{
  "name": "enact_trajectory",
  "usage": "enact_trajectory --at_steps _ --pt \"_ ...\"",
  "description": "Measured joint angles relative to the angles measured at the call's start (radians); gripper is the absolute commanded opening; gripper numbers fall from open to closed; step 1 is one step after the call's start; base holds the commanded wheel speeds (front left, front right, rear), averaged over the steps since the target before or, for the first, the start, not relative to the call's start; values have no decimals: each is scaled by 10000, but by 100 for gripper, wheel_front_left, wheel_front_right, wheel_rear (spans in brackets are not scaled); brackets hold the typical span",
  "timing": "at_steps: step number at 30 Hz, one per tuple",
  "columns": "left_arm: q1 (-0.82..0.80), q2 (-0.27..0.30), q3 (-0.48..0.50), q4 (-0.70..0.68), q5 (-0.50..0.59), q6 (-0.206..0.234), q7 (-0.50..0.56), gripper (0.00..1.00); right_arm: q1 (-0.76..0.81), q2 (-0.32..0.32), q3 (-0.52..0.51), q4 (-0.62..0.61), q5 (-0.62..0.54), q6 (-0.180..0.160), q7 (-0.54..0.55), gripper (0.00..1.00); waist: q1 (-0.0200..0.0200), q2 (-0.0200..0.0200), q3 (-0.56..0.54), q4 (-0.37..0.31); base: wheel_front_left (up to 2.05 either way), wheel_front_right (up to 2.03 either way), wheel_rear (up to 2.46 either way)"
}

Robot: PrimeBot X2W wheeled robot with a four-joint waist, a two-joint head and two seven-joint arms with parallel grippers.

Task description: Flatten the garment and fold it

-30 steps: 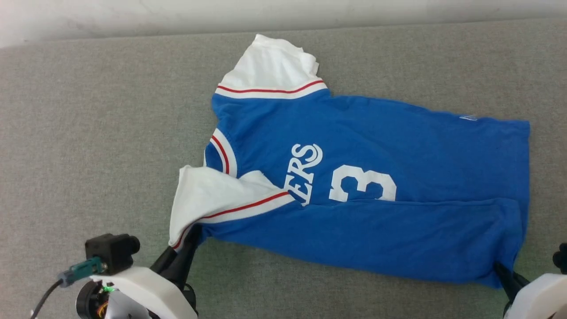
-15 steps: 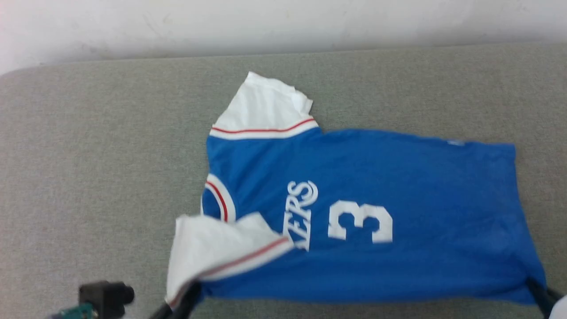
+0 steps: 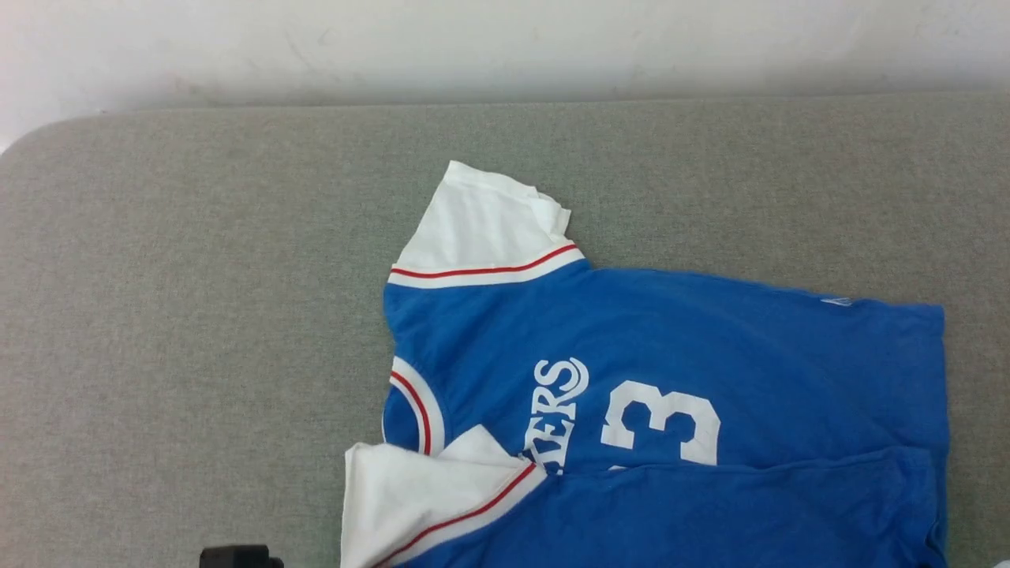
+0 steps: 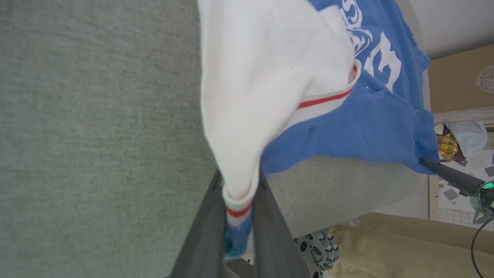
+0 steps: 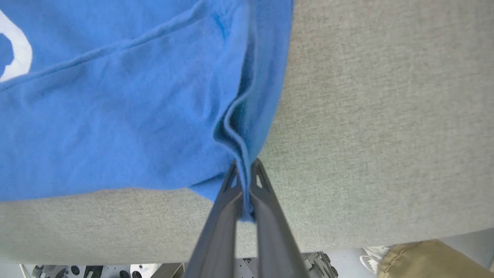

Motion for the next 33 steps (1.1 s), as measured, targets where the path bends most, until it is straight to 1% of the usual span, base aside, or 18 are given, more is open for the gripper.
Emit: enact_trajectory --at_steps 1,2,3,4,5,8,11,14,16,17,19,21,23,25,27,29,31,33 --pt "-156 -82 8 234 -4 -113 -115 12 -60 8 10 86 2 0 -184 21 0 0 -17 16 0 0 0" --pt "-326 -161 17 472 -2 -209 -224 29 -129 2 58 165 -4 0 -324 34 0 0 -30 30 0 0 0" --pt "-473 -228 29 708 -4 -311 -301 42 -187 6 109 244 -13 0 -428 71 0 0 -39 42 0 0 0" --pt "-596 -278 19 901 -2 -374 -341 64 -251 15 148 297 -36 0 -568 100 1 0 -48 49 0 0 0" --pt "-695 -284 0 1064 29 -431 -353 100 -331 23 146 322 -65 0 -721 100 1 0 -53 51 0 0 0" --pt "-780 -337 54 1225 27 -579 -510 100 -533 25 157 303 -73 0 -1034 100 0 0 -48 23 0 0 0" --pt "-698 -353 311 963 -226 -667 -675 100 -650 23 58 -25 19 0 -1183 100 1 0 -20 -26 0 0 0" --pt "-354 -157 1016 138 -598 -761 -1104 100 -862 12 -217 -642 71 0 -1561 100 0 0 44 -99 0 0 0" --pt "-234 127 1689 -504 -479 -736 -1643 100 -1087 21 -428 -1060 -63 0 -1975 100 0 0 124 -141 0 0 0" --pt "-267 284 2057 -765 -245 -621 -1946 100 -1250 13 -499 -1250 -148 0 -2251 100 0 0 176 -159 0 0 0" --pt "-548 602 2750 -1152 523 -182 -2539 100 -1616 17 -506 -1546 -395 0 -2917 100 1 0 307 -198 0 0 0" --pt "-1202 800 3187 -1455 1248 213 -2932 100 -2048 15 -414 -1689 -581 0 -3638 100 1 0 481 -240 0 0 0" --pt "-2164 936 3239 -1630 1908 439 -3062 100 -2406 21 -236 -1708 -725 0 -4280 100 1 0 692 -286 0 0 0" --pt "-3335 1283 2972 -1588 2633 506 -2815 100 -2732 17 -23 -1670 -809 0 -4846 100 2 0 945 -339 0 0 0" --pt "-4625 1507 2529 -1338 3074 364 -2380 100 -3010 19 257 -1632 -1018 0 -5269 100 2 0 1226 -398 0 0 0" --pt "-6069 1549 2096 -961 3287 54 -1902 100 -3279 25 418 -1524 -1091 0 -5578 100 3 0 1533 -460 0 0 0" --pt "-7463 1670 1569 -453 3427 -445 -1214 100 -3466 21 593 -1432 -1124 0 -5743 100 3 0 1847 -520 0 0 0" --pt "-8746 1680 1039 157 3375 -1051 -368 100 -3590 25 702 -1361 -1154 0 -5841 100 3 0 2172 -576 0 0 0"
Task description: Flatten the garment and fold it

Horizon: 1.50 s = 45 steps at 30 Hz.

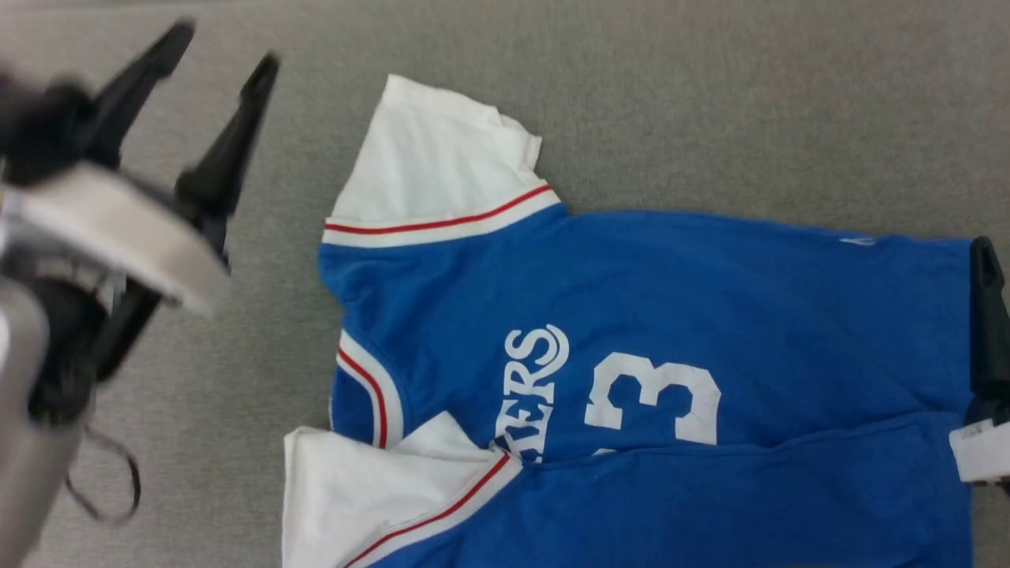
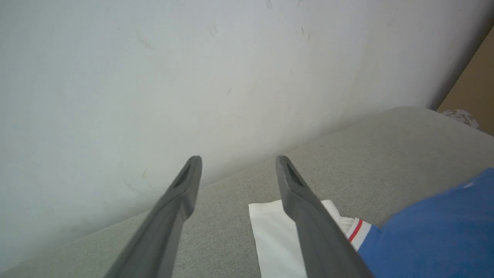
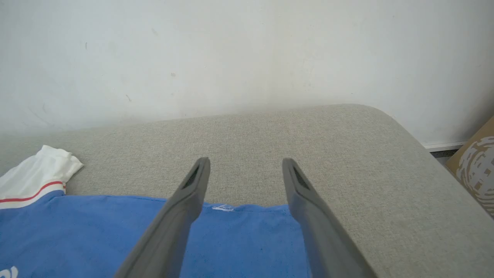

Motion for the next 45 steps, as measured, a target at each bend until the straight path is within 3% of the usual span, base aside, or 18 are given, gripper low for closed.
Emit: enact_trajectory --at_steps 4,8,12,27,28,29,38,45 --pt "-2109 -247 -863 1361 -52 -913 1200 100 -236 0 173 75 -100 0 -171 100 1 0 636 -106 0 0 0" --pt "-3159 -458 -1641 2592 -215 -1461 2249 100 -472 0 349 92 -100 0 -228 100 0 0 1188 -240 0 0 0" --pt "-3474 -464 -2167 3331 -671 -1659 2895 100 -589 2 443 88 -102 0 -221 100 0 0 1598 -437 0 0 0" --pt "-4008 -259 -2464 4543 -1488 -1743 2579 100 -636 0 341 -25 -100 0 -40 100 -3 0 2337 -1169 0 0 0" --pt "-4037 -259 -2516 4573 -1496 -1743 2531 9 -636 0 339 -46 -102 0 -31 100 -3 0 2356 -1190 0 0 0" --pt "-4069 -245 -2602 4569 -1542 -1743 2497 0 -638 0 341 -81 -107 0 -10 100 -3 0 2370 -1205 0 0 0" --pt "-4076 -79 -3026 4604 -1801 -1745 1935 0 -1679 -282 439 -784 163 0 1227 100 -3 0 2239 -1167 0 0 0" --pt "-4068 -15 -3187 4567 -2034 -1745 1847 0 -2748 -853 -257 370 1095 0 4412 100 -3 0 2143 -962 0 0 0"
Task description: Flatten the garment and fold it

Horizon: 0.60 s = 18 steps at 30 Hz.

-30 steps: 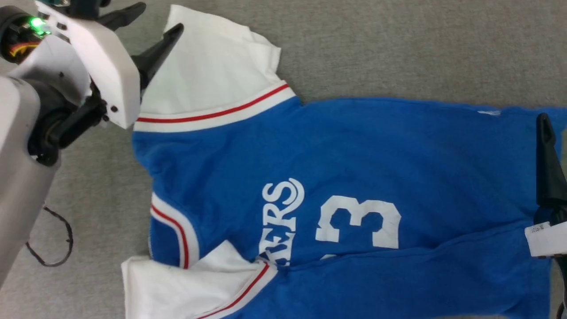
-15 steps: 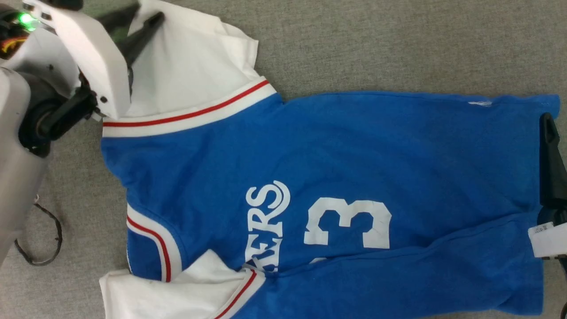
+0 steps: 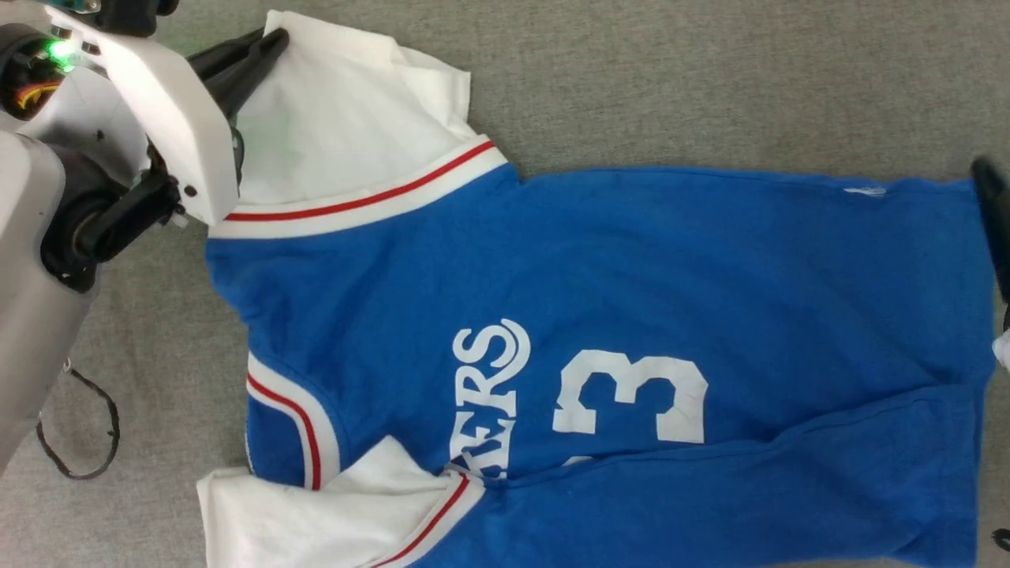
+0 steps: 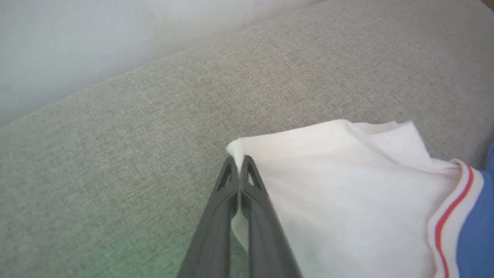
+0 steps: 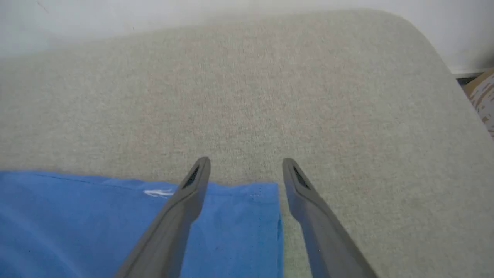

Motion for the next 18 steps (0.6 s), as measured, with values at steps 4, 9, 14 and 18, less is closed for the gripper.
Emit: enact_trajectory --at_steps 4,9,14,18 --pt "-8 -6 -25 -17 -77 -2 -61 0 -154 -487 -71 510 31 0 848 100 0 0 102 129 0 0 0" --pt "-55 -56 -23 -65 -151 -27 -150 0 -223 -543 -215 938 -48 0 1024 100 0 0 290 276 0 0 0" --pt "-164 -48 -27 -42 -222 -73 -192 0 -364 -332 -299 1024 -115 0 1392 0 0 0 393 328 0 0 0" --pt "-168 -46 -35 -17 -251 -75 -221 0 -461 -194 -249 1024 -215 0 1536 0 0 0 391 325 0 0 0"
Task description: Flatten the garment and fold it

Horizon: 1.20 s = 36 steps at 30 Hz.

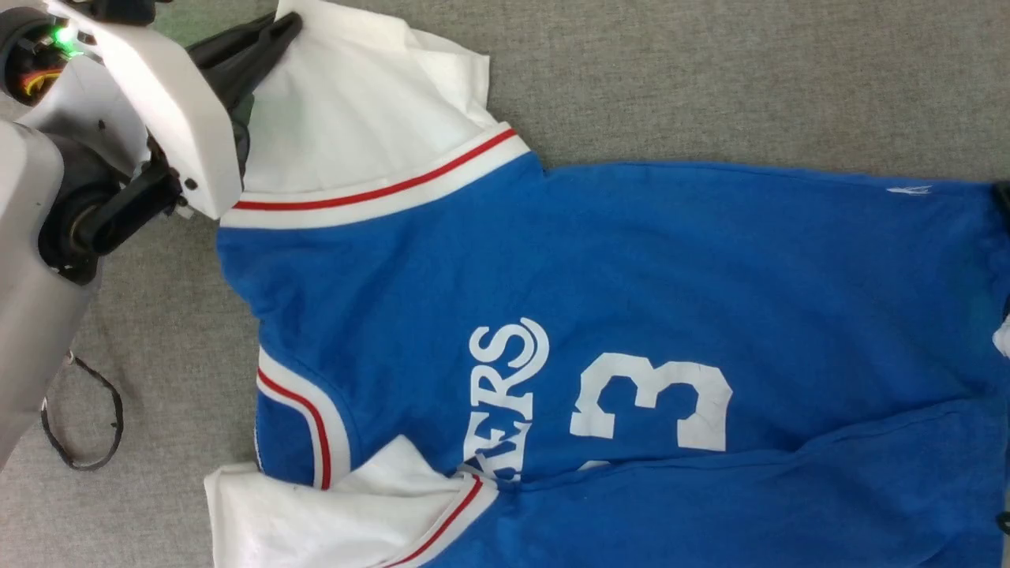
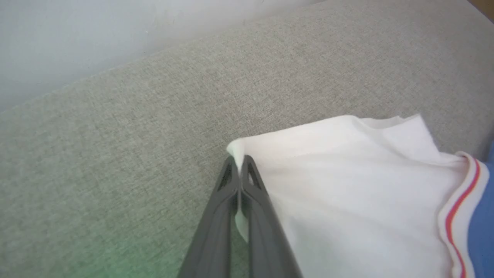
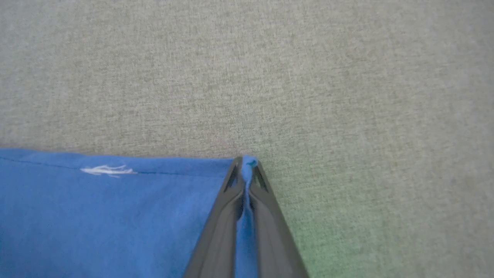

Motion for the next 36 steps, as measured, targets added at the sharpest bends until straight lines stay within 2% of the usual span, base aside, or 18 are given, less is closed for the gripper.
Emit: enact_trajectory --at_steps 6,11,16,23,30,36 --pt "10 -15 84 134 -81 2 -453 0 -159 136 27 13 -90 0 -257 0 1 0 -154 22 0 0 0" --pt "207 63 558 -23 -84 8 -1636 0 -265 21 42 27 -75 0 -938 0 1 0 -547 21 0 0 0" --pt "1325 431 997 -784 -125 188 -2830 0 -120 -52 -13 58 61 2 -1574 0 1 0 -1145 54 0 0 0" --pt "4053 1089 1425 -2681 -522 872 -4115 0 1257 165 -353 56 474 2 -2295 0 -1 0 -2173 192 0 0 0" --pt "7005 1421 1638 -3931 -767 1960 -5260 0 2905 629 -508 58 968 2 -2690 0 -3 0 -3201 383 0 0 0" --pt "8968 1233 1478 -4186 -1231 2293 -5810 0 4090 871 -525 485 1277 2 -3045 0 -3 0 -3894 543 0 0 0"
